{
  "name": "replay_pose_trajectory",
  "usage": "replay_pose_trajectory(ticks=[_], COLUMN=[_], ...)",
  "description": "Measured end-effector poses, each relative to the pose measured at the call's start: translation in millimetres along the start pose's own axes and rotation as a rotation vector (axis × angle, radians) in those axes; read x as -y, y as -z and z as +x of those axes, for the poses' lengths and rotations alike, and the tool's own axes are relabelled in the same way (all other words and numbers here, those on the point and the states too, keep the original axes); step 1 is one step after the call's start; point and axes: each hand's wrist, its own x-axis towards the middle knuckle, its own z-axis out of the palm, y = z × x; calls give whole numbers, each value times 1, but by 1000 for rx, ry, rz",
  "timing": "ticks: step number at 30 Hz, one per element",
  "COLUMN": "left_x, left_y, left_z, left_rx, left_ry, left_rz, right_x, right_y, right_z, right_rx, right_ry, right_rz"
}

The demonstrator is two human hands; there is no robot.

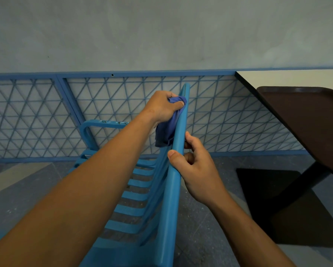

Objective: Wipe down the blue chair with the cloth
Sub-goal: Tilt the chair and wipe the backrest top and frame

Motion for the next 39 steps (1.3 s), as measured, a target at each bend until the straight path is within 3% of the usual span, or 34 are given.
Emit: replay_pose_trajectory(ticks=[4,11,19,32,39], left_x=[-2,4,3,-8,-15], left_y=[-3,9,25,9,13], left_z=[6,-51,-115,-45,-71], left_rx=[-18,33,130,26,20], left_ry=[13,12,27,51,23], left_rz=[33,-118,-205,-33,4], right_x=[-3,0,12,14,19], right_y=[3,3,15,18,17], right_z=[2,1,-14,-17,-18], right_rx=[-5,-20,167,175,88], right_ry=[13,35,39,31,14], right_rz=[-35,-34,0,11,-110])
